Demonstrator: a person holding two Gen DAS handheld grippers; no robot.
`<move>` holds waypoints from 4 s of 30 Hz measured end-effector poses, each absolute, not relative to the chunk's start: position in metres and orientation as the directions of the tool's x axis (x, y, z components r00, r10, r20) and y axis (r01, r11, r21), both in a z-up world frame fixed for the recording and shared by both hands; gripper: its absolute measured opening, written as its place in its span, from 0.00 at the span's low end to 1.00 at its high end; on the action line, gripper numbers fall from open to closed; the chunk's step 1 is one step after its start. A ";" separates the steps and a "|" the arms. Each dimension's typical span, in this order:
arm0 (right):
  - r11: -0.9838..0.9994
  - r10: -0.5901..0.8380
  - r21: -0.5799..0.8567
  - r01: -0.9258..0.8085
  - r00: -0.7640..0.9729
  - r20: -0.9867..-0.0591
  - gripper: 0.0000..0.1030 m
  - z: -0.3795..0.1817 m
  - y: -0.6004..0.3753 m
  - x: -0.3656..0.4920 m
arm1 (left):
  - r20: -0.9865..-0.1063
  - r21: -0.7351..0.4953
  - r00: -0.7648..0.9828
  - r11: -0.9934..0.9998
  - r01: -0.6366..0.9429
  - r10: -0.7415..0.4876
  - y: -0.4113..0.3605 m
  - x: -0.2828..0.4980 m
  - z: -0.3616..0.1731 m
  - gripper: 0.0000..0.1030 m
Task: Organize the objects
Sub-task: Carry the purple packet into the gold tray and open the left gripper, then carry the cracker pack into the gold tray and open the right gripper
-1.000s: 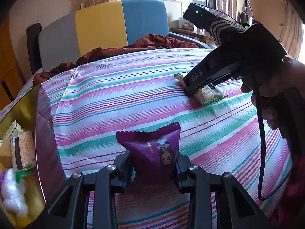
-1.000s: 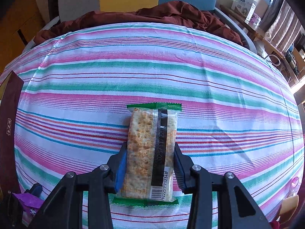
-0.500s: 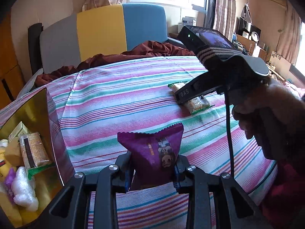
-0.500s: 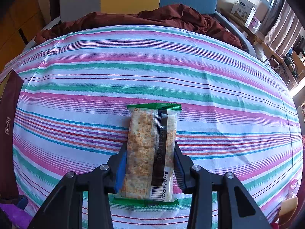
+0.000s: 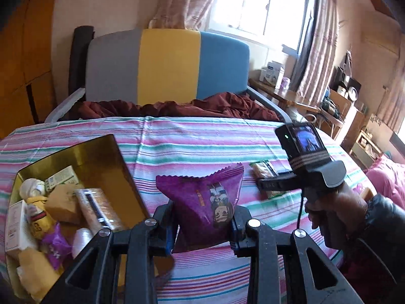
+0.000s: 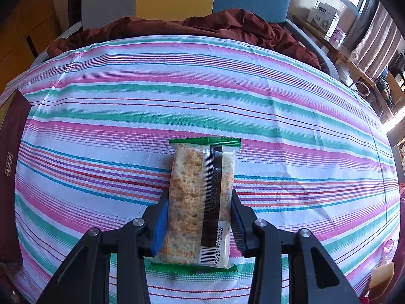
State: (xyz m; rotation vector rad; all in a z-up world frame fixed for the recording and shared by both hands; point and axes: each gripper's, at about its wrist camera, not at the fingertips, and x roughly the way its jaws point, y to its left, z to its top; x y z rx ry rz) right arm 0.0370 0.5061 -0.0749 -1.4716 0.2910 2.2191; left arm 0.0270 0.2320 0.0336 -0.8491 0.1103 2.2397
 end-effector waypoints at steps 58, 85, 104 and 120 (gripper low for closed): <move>-0.994 0.014 0.055 -0.097 -0.595 -0.803 0.40 0.007 0.324 -0.015 | -0.664 -0.091 -0.715 -0.973 -0.214 0.219 0.045 -0.022 0.004 0.64; -0.998 -0.050 0.018 0.067 -0.516 -0.855 0.48 -0.048 0.228 -0.069 | -0.680 -0.022 -0.728 -0.994 -0.105 0.092 0.035 -0.019 0.004 1.00; -0.989 0.067 0.043 -0.142 -0.687 -0.724 0.73 -0.004 0.249 0.008 | -0.641 -0.064 -0.760 -0.994 -0.088 0.108 0.048 -0.001 0.017 1.00; -0.982 0.105 0.036 -0.184 -0.700 -0.706 0.73 -0.008 0.249 0.022 | -0.630 -0.028 -0.770 -0.994 -0.109 0.103 0.056 0.013 0.015 1.00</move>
